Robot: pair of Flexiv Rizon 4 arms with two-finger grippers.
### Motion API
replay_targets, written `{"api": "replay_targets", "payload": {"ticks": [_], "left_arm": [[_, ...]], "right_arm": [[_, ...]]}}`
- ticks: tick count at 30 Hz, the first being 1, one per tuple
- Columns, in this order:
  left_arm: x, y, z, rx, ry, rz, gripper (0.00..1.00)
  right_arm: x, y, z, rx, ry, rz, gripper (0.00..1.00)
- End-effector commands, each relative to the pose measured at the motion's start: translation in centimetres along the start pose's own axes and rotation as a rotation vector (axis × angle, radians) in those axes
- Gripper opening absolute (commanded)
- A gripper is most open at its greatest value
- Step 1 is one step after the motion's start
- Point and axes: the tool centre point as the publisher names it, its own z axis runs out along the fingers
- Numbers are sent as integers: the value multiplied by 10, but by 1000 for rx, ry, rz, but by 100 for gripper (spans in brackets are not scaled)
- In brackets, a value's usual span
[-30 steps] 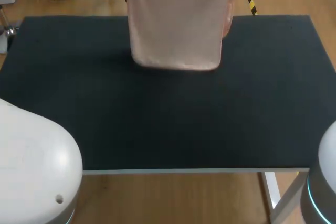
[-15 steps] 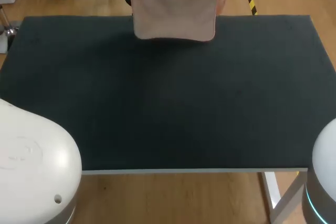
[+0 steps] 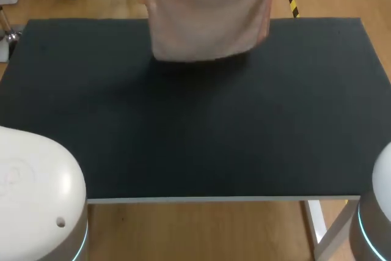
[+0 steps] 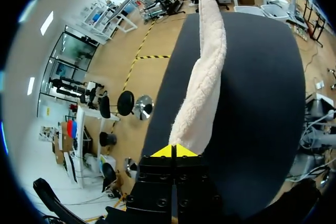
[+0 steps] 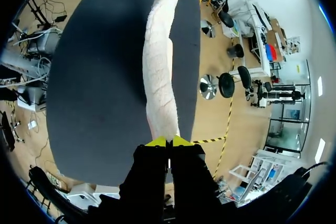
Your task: Fold the towel
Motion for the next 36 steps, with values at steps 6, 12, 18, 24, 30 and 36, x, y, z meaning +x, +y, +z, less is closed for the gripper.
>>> {"api": "replay_targets", "payload": {"ticks": [6,12,18,24,30,36], "left_arm": [[54,22,-12,-2,38,-9,0],[64,33,21,-70,125,-56,0],[67,35,76,-141,239,-102,0],[70,33,131,-202,328,-106,0],[76,41,172,-225,413,-143,0],[75,45,201,-257,456,-151,0]], "right_arm": [[76,3,11,-57,61,8,0],[87,10,51,-48,129,34,0],[87,9,106,-32,163,137,0],[82,3,159,1,241,227,0],[81,-4,203,29,313,298,0],[77,-6,232,63,361,328,0]]}}
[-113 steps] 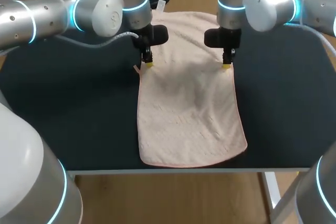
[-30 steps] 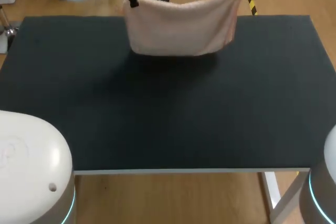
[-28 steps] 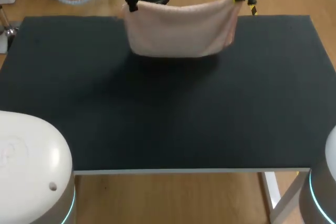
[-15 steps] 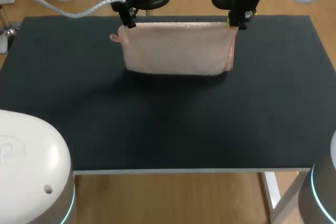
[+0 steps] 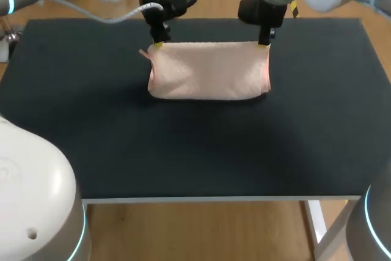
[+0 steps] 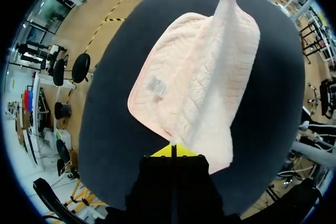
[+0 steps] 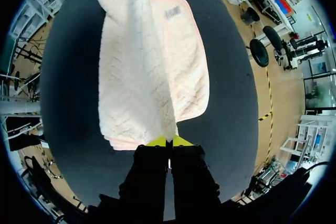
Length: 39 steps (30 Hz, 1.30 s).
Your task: Fold the towel
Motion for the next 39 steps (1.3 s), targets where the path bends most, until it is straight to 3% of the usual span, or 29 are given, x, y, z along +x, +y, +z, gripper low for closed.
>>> {"api": "replay_targets", "payload": {"ticks": [1,12,13,14,15,16,18,22,23,25,28,39], "left_arm": [[-15,-11,36,-27,115,-6,0],[-33,-15,47,-42,114,17,0],[-34,-15,48,-27,119,21,7],[-35,-15,49,-26,115,40,35],[-35,-16,49,-30,119,57,100],[-36,-16,49,-18,116,71,100],[-34,-15,47,-7,112,90,100],[-27,-6,30,107,107,158,100],[-25,-3,25,144,111,173,100],[-23,6,17,297,165,194,100],[-18,18,7,370,156,210,100],[-11,69,-8,490,175,165,100]], "right_arm": [[-18,11,35,36,85,10,0],[-32,12,45,47,76,32,0],[-32,13,45,47,75,32,0],[-32,13,45,45,75,32,0],[-32,13,45,44,75,32,8],[-32,13,45,46,75,29,100],[-32,13,44,45,74,26,100],[-29,5,35,54,50,33,100],[-29,3,33,58,39,36,100],[-29,-2,30,58,33,41,100],[-27,-7,24,55,20,43,100],[-14,-14,21,108,-8,2,100]]}}
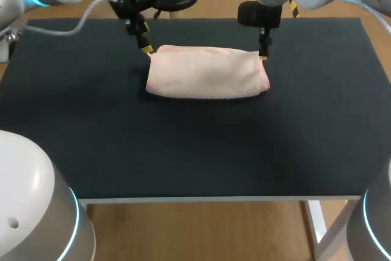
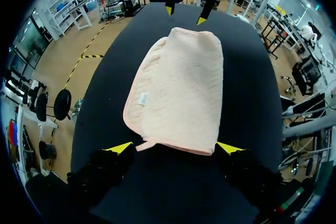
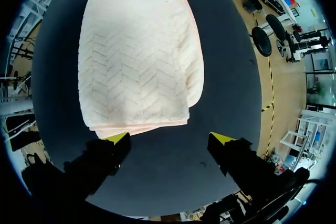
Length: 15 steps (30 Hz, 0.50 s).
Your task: Fold the towel
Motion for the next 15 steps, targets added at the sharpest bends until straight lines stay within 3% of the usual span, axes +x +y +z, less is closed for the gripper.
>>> {"api": "replay_targets", "payload": {"ticks": [1,9,15], "left_arm": [[15,34,-11,168,-34,-10,100],[12,41,-17,148,0,-15,100],[12,41,-17,148,0,-15,100]], "right_arm": [[8,0,-4,11,-15,-6,100],[13,3,-15,74,-76,-60,100],[13,3,-15,74,-76,-60,100]]}}
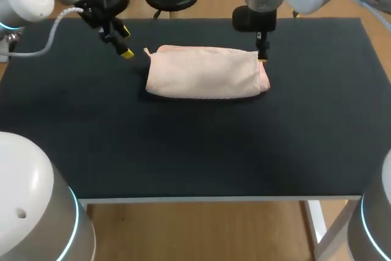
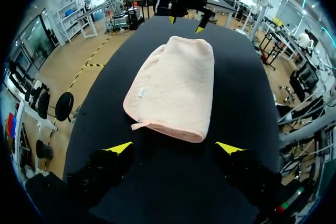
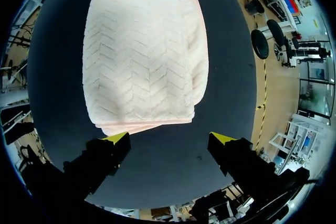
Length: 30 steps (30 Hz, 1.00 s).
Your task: Fold the towel
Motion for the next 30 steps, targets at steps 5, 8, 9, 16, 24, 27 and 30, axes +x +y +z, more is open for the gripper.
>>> {"api": "replay_targets", "payload": {"ticks": [5,8,9,16,24,27,30], "left_arm": [[-2,1,2,3,3,1,100],[-2,1,2,3,3,1,100],[-2,1,2,3,3,1,100],[-2,1,2,3,3,1,100],[-2,1,2,3,3,1,100],[-2,1,2,3,3,1,100],[-2,1,2,3,3,1,100]], "right_arm": [[1,-1,-3,3,-1,0,100],[1,-1,-3,3,-1,0,100],[1,-1,-3,3,-1,0,100],[-19,-11,-38,-408,419,356,100],[-24,-25,-20,-962,867,896,100],[-20,-28,-9,-1099,940,991,100],[-16,-31,-2,-1219,1013,1029,100]]}}
